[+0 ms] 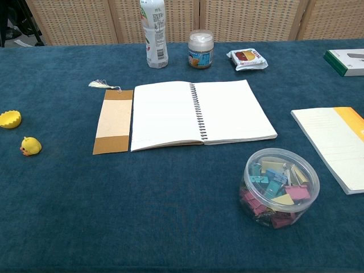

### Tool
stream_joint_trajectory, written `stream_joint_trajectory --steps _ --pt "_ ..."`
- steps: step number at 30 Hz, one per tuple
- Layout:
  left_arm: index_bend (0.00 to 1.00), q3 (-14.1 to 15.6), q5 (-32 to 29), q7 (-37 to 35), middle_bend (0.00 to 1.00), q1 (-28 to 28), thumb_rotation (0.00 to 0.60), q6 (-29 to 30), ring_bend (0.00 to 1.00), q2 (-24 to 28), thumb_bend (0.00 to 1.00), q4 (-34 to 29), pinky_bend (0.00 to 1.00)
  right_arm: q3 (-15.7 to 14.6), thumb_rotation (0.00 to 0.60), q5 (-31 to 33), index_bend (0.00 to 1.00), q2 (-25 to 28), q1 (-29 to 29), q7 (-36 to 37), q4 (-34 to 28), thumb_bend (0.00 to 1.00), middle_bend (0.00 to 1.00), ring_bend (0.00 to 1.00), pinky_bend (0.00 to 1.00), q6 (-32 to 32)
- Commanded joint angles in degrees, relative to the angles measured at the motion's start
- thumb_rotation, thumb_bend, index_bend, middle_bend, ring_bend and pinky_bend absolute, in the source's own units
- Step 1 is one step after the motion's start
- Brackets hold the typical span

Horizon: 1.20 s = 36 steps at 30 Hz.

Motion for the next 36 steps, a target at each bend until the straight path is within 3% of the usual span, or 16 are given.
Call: stream_joint_trajectory --steps 1,29,31,34,36 --pt "0.0 0.1 0.1 0.1 0.0 0.0 0.6 0.0 0.0 0.0 0.21 0.0 0.0 -0.1 0.6 -0.1 0.0 0.0 0.0 0.0 -0.1 0.0 0.0 0.0 0.0 0.0" --pt "0.0 -0.1 -0.3 0.5 0.0 -0.4 0.6 -0.8 0.0 -0.1 0.21 -0.3 0.0 0.0 0.6 -0.4 0.0 0.2 -0.2 0.0 -0.4 0.0 0.0 0.0 0.0 0.6" --pt "0.04 -0.4 -0.6 0.4 0.0 -0.6 0.6 -1.1 0.0 -0.4 0.21 -0.3 0.0 0.1 0.6 -0.3 0.0 0.2 -0.2 0.0 -0.4 0.0 0.0 0.0 0.0 0.6" --pt "0.21 -0.9 -1.4 -0.6 0.0 -1.3 0.6 -2.3 0.0 -0.7 0.21 -0.5 0.0 0.2 0.6 -0.1 0.0 0.2 -0.2 -0.1 -0.3 0.0 0.0 0.0 0.0 0.7" --pt "0.27 -1.2 -2.2 -0.8 0.0 -1.9 0.6 -3.5 0.0 -0.9 0.21 -0.4 0.0 0.2 0.6 -0.1 0.0 0.1 -0.2 -0.2 -0.3 0.0 0.0 0.0 0.0 0.7"
